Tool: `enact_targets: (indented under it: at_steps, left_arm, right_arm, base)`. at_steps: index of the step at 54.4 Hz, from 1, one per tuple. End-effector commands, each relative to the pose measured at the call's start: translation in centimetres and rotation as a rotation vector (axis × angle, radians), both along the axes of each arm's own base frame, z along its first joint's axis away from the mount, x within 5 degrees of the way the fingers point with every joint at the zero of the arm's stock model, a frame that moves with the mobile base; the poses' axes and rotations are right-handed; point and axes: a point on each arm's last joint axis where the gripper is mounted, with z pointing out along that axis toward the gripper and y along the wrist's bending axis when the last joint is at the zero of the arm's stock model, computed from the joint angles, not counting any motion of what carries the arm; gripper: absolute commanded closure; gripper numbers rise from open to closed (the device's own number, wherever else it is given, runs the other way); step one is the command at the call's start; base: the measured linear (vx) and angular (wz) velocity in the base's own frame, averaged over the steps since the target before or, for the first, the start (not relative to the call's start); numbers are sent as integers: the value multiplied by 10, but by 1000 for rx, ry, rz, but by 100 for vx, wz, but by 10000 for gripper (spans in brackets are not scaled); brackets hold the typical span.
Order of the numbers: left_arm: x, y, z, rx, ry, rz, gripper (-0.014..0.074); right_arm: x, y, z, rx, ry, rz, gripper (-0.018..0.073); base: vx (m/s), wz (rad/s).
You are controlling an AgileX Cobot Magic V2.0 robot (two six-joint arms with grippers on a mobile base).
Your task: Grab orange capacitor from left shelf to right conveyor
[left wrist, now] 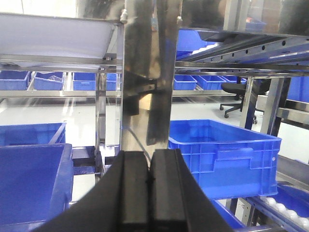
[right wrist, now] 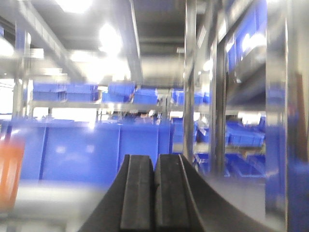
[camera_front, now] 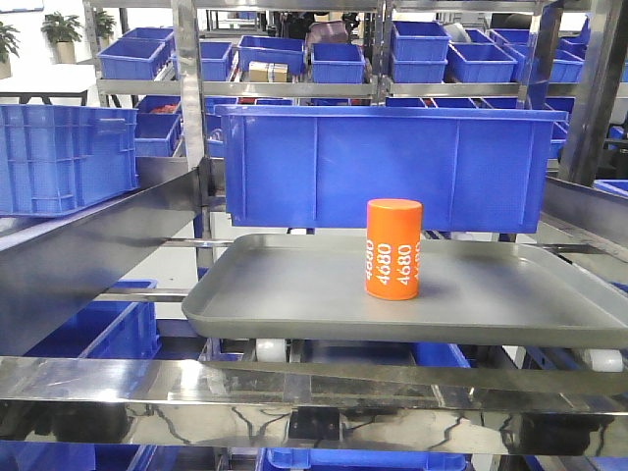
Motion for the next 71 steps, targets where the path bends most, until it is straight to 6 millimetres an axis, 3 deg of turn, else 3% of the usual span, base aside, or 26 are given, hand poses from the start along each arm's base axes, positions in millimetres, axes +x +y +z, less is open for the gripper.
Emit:
enact_targets:
  at_steps: [1,9,16,29,37,50,56,63,71]
  left_arm:
    - [-3,1,18,-37,-109,-5,603]
    - [-3,1,18,-37,-109,-5,603]
    - [-3,1,18,-37,-109,-5,603]
    - [-3,1,18,-37,-109,-5,603]
    - [-3,1,18,-37,-109,-5,603]
    - [-3,1,18,-37,-109,-5,603]
    - [-3,1,18,-37,-109,-5,603]
    - [-3,1,18,-37,-109,-5,603]
    - [-3,1,18,-37,-109,-5,603]
  right_arm:
    - [20,-1,48,-53,-34,-25,570]
    - [57,-2,79,-43,-7,-19,570]
    - [82,-2,81,-24,50,-12,570]
    - [88,-3,76,-17,104,-13,522]
    - [85,-3,76,-16,109,-14,391]
    - [85,-3,75,38,113,5,-32]
    - [84,-2,78,55,86,13,-158]
    - [88,1,74,150,128,69,-167]
    - [110,20,60,86,248,176,-134]
  base:
    - [0,0]
    - [0,0]
    - [0,0]
    - [0,0]
    - [0,0]
    - [0,0]
    - [0,0]
    - [0,0]
    - [0,0]
